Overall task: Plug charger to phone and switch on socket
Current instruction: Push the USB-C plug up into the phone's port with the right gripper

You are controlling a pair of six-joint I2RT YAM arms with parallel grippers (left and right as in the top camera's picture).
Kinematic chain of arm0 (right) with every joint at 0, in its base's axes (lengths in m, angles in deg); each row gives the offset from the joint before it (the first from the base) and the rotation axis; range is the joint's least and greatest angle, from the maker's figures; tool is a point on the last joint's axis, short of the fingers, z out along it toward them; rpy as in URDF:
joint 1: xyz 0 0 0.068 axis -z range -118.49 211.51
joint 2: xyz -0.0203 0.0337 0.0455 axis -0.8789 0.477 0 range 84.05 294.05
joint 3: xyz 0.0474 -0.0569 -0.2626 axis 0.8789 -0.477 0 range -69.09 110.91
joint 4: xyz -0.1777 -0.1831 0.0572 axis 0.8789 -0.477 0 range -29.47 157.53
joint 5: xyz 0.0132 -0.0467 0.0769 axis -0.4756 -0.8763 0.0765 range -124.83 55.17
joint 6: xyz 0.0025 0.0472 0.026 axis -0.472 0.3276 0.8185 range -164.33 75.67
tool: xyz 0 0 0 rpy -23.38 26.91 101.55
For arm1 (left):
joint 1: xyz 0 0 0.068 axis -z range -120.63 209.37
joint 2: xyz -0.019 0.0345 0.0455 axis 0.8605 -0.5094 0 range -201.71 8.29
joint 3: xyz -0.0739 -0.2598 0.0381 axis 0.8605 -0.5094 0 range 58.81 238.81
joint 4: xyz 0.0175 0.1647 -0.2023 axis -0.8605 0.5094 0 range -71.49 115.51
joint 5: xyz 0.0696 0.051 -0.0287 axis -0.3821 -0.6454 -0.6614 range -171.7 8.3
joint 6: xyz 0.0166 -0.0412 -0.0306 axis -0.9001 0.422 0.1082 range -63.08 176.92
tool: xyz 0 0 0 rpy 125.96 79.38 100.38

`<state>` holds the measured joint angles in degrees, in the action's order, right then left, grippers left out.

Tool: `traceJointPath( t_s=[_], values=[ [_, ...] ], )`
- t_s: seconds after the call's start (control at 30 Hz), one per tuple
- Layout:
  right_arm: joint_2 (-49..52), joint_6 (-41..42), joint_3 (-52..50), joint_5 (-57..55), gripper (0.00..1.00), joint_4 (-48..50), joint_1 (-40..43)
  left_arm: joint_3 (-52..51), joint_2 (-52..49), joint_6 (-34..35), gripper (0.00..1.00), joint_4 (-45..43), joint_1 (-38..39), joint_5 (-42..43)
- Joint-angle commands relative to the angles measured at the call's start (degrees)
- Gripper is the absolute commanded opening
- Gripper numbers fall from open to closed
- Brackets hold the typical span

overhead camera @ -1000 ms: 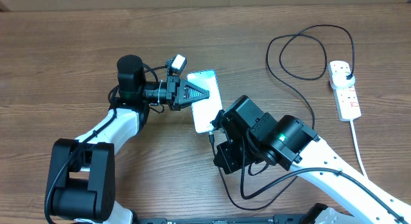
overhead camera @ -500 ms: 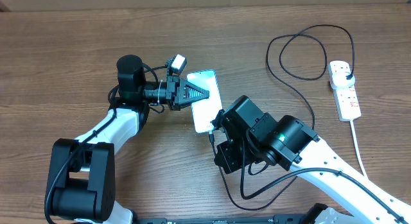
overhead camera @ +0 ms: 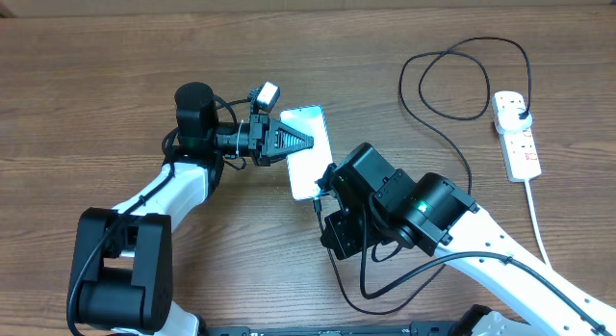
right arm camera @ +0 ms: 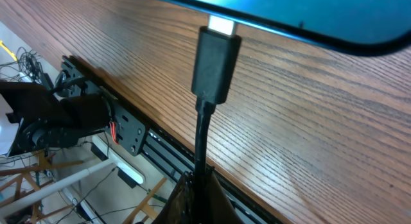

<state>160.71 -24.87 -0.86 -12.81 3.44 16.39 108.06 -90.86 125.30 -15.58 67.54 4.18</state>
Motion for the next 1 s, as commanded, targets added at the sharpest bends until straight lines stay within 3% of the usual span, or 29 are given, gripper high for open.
traceJointPath(
  t_s=[0.0, 0.33, 0.43, 0.7, 0.97],
  values=[
    [-0.1, 0.1, 0.1, -1.0, 0.04, 1.6, -0.2, 1.5, -0.2, -1.5, 0.04, -0.2, 0.1, 2.1],
    [-0.1, 0.3, 0.1, -5.6, 0.04, 4.4, -0.2, 1.5, -0.2, -1.6, 0.04, -0.2, 0.2, 2.7],
    [-0.1, 0.3, 0.1, -6.2, 0.1, 4.2, -0.2, 1.5, -0.2, -1.8, 0.04, -0.2, 0.2, 2.7],
    [-0.1, 0.3, 0.1, -6.1, 0.4, 4.3, -0.2, 1.5, -0.2, -2.2, 0.04, -0.2, 0.1, 1.8],
    [-0.1, 0.3, 0.1, -6.1, 0.45, 5.8, -0.2, 1.5, -0.2, -2.2, 0.04, -0.2, 0.1, 0.3]
  ],
)
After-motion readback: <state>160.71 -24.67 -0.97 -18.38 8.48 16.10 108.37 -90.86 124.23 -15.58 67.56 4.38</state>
